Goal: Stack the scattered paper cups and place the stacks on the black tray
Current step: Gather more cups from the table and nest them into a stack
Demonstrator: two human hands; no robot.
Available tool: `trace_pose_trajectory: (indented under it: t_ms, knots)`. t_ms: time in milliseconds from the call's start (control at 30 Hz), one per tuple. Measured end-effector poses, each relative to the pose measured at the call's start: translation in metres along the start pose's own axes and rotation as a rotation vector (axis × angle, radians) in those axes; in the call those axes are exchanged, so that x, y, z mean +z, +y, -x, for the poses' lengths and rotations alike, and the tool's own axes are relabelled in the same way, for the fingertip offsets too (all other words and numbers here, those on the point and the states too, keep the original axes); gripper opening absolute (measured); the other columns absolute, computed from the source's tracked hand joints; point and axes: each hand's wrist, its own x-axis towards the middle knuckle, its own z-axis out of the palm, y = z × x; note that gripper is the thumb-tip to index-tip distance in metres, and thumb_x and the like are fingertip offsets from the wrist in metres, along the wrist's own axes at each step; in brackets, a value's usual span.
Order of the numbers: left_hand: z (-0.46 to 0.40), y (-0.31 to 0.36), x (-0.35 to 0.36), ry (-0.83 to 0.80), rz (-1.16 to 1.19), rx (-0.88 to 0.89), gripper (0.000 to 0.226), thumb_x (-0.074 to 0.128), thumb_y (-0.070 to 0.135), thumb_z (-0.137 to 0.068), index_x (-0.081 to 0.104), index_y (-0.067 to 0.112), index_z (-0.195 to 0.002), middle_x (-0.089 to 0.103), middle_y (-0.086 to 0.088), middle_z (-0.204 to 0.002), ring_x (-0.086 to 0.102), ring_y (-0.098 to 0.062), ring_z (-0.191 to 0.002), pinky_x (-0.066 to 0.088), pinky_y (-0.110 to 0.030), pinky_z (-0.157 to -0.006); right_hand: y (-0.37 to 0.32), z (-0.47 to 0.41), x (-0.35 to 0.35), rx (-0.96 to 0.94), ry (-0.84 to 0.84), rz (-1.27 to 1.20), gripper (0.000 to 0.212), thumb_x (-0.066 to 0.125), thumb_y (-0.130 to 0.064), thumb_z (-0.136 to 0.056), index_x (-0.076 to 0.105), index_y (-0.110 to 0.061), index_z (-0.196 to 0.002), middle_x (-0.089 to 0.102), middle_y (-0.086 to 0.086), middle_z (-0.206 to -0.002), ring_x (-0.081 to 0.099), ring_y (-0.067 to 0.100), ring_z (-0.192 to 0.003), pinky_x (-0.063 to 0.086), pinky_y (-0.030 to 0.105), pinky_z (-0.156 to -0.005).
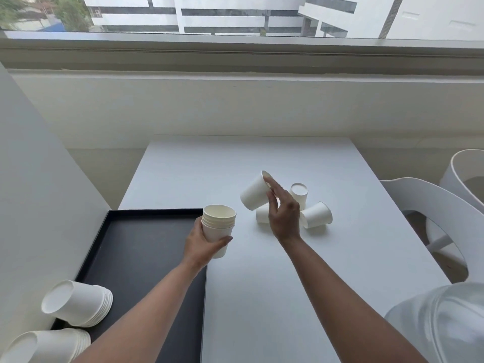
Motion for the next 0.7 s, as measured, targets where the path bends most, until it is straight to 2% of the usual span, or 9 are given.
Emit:
trace_pose_trajectory:
  t_ms: [100, 200, 300, 400, 600, 700]
  knots:
    - [0.002, -0.001, 0.0, -0.018, -0.015, 0.008, 0.062, 0.084, 0.019, -0.064, 0.048, 0.031, -0.113, 0.062, 0.007, -0.103, 0.058, -0.017, -0.097, 0.045, -0.026, -0.076, -0.017, -0.001, 0.005, -0.083, -0.057, -0.141, 0.035, 0.048, 0.006, -0.091, 0.059, -0.005, -0.122, 0.064, 0.009, -0.123, 0.062, 0.024, -0.11, 0.043, 0.042, -0.104]
    - [0.004, 0.0, -0.001, -0.021, -0.025, 0.02, 0.066, 0.084, 0.018, -0.064, 0.047, 0.03, -0.117, 0.062, 0.003, -0.108, 0.059, -0.018, -0.099, 0.047, -0.03, -0.081, -0.024, 0.003, 0.011, -0.186, -0.171, -0.129, 0.035, 0.049, 0.006, -0.089, 0.061, -0.005, -0.12, 0.067, 0.011, -0.116, 0.065, 0.025, -0.102, 0.036, 0.03, -0.109]
    - [0.007, 0.002, -0.003, -0.023, -0.044, 0.041, 0.067, 0.084, 0.018, -0.065, 0.047, 0.029, -0.119, 0.062, 0.002, -0.109, 0.059, -0.019, -0.1, 0.049, -0.033, -0.084, -0.025, 0.011, 0.016, -0.244, -0.278, -0.062, 0.036, 0.05, 0.009, -0.087, 0.062, -0.005, -0.118, 0.072, 0.015, -0.101, 0.066, 0.028, -0.088, 0.036, 0.036, -0.109]
    - [0.009, 0.004, -0.003, -0.023, -0.055, 0.055, 0.066, 0.083, 0.018, -0.065, 0.047, 0.025, -0.121, 0.062, 0.0, -0.111, 0.059, -0.021, -0.101, 0.05, -0.038, -0.088, -0.026, 0.02, 0.02, -0.258, -0.344, -0.053, 0.035, 0.05, 0.009, -0.087, 0.064, -0.005, -0.116, 0.07, 0.015, -0.092, 0.063, 0.026, -0.081, 0.036, 0.038, -0.109]
    - [0.013, 0.005, -0.003, -0.024, -0.034, 0.087, 0.058, 0.082, 0.017, -0.066, 0.047, 0.03, -0.111, 0.062, 0.001, -0.106, 0.06, -0.019, -0.098, 0.048, -0.03, -0.079, -0.027, 0.039, 0.025, -0.264, -0.402, -0.084, 0.033, 0.048, 0.007, -0.088, 0.066, -0.004, -0.113, 0.069, 0.017, -0.091, 0.062, 0.027, -0.082, 0.036, 0.039, -0.109]
    - [0.017, 0.004, -0.004, -0.013, -0.018, 0.078, 0.062, 0.081, 0.028, -0.056, 0.048, 0.033, -0.109, 0.063, 0.007, -0.1, 0.061, -0.016, -0.095, 0.05, -0.029, -0.078, -0.027, 0.048, 0.026, -0.251, -0.427, -0.101, 0.035, 0.047, 0.01, -0.086, 0.066, -0.003, -0.112, 0.07, 0.017, -0.095, 0.063, 0.029, -0.086, 0.034, 0.039, -0.11]
